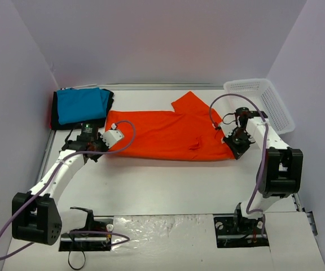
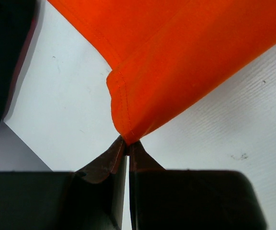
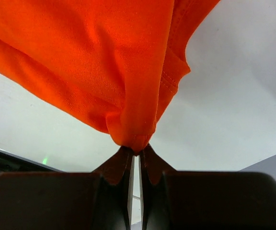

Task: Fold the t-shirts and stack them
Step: Fold the flattened tshirt in 1/3 of the way

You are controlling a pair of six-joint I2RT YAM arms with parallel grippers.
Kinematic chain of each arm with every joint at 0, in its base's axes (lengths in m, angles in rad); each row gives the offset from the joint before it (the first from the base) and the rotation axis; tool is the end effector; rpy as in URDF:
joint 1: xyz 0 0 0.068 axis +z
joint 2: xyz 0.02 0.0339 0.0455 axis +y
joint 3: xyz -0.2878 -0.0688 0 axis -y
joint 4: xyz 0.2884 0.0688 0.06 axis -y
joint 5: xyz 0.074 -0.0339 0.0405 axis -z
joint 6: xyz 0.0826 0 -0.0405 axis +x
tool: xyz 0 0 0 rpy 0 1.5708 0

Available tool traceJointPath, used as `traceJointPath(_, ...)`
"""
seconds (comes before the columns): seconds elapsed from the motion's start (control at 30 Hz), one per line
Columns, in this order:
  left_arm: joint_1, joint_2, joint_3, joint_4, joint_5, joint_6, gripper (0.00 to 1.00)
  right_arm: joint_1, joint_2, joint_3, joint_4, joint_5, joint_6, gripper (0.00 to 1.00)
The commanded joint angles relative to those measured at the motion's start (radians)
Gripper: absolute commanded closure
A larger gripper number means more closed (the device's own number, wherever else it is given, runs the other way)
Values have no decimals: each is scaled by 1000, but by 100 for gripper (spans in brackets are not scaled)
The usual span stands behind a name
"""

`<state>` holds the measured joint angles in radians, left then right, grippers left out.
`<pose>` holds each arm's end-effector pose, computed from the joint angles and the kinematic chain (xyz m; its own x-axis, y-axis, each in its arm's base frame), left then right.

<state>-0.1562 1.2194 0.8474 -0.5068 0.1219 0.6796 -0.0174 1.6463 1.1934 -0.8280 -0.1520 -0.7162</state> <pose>0.3056 -0.0583 0.2147 -0.4464 0.7018 -0.5552 0.6577 0.6780 0.3282 0.3719 0.0060 0.1791 -0.7056 -0.6368 -0.3109 -0.6487 0.7570 -0.0782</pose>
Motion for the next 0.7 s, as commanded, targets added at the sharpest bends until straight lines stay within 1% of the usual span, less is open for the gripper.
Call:
traceJointPath(0.0, 12, -63, -4, -77, -18, 20, 98, -18, -72, -18, -100, 9, -34, 100)
traceJointPath(0.23, 12, -158, -13, -170, 21, 18, 98, -18, -199, -61, -172, -49, -72, 100)
traceJointPath(0.47, 12, -205, -28, -265, 48, 38, 98, -19, -246, -104, -230, -67, -117, 100)
traceJointPath(0.57, 12, -224, -33, -286, 58, 43, 98, -18, -253, -107, -276, -115, -152, 100)
traceJointPath(0.67, 12, -256, -31, -332, 99, 61, 98, -18, -273, -115, -304, -138, -166, 100)
